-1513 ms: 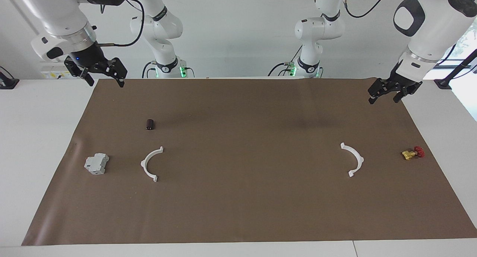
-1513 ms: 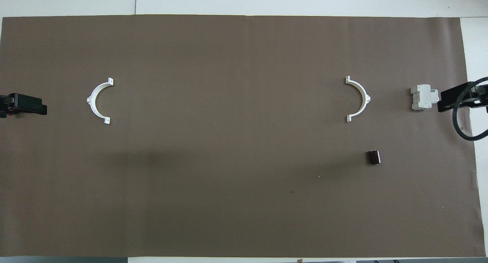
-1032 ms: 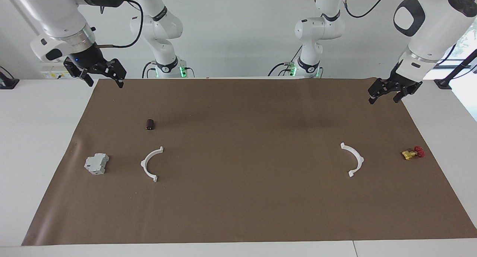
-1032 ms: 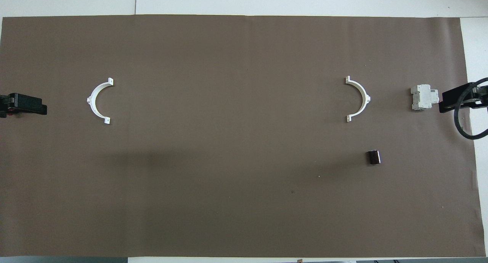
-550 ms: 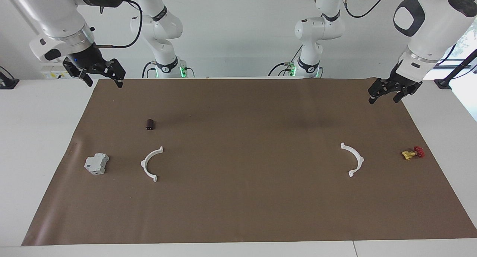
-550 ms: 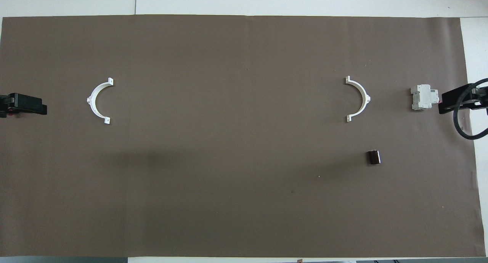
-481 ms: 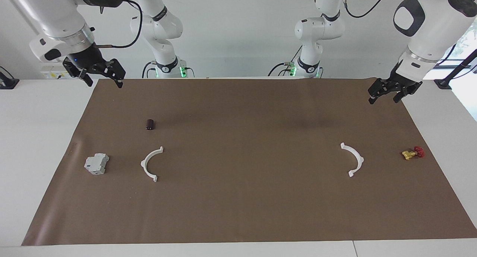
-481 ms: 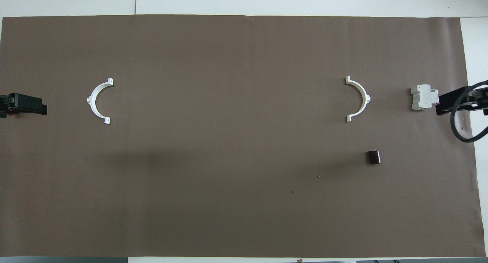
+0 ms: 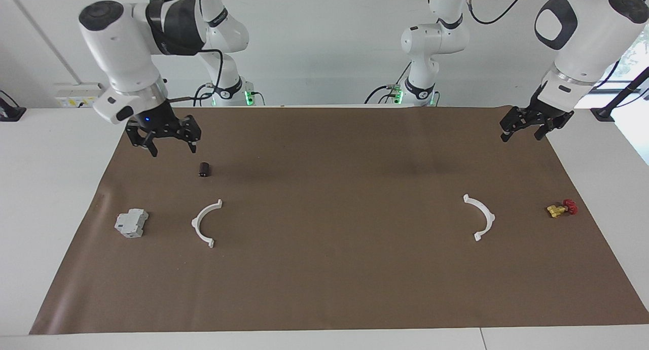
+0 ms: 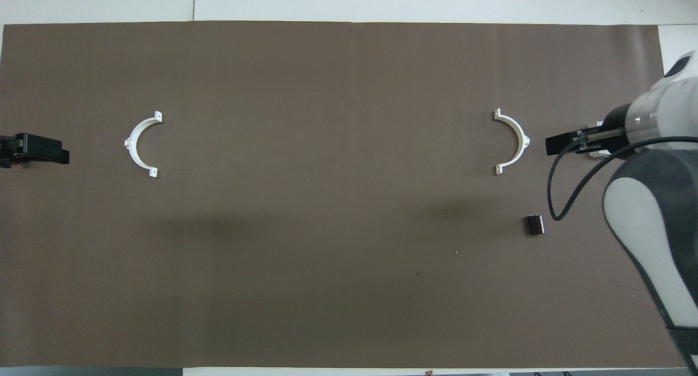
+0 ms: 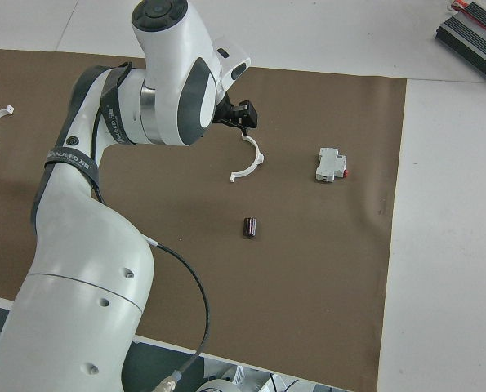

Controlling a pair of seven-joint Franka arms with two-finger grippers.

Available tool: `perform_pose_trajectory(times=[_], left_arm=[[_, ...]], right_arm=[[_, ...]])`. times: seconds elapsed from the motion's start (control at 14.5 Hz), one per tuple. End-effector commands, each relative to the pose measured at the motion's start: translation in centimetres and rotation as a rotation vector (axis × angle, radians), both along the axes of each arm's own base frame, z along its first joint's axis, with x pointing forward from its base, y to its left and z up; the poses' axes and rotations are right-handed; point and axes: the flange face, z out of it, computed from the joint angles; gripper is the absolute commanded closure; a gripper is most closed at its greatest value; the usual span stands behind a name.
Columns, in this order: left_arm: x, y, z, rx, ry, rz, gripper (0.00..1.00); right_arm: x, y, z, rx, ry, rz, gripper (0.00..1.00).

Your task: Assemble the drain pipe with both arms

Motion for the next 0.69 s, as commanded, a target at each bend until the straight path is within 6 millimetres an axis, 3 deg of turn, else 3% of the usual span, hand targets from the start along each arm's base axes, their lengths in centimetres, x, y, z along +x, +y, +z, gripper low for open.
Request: perform_pose_trajectory(times=[0.0,0.21,0.48,0.62], left_arm=[[-0.2,-0.8,-0.1,0.014,-0.018,-0.024,0.0],[1.6,-1.0,-1.5,0.015,-0.064,-0.026,0.0],[4.5,-0.9,-6.8,0.019,-0.063,-0.025,0.0],[5.7,-0.6,-10.2,0.022,-0.079,-0.02,0.0]], right_arm=[[2.9,0.3,-6.3,0.025,-0.024,0.004,0.0],[4.8,-0.3,-10.9,0.022,-0.038,-0.009,0.0],[6.5,-2.7,-17.4,0.019,-0.016,-0.051,0.0],[6.6,-2.7,-18.3,0.019,-0.006,-0.052,0.0]])
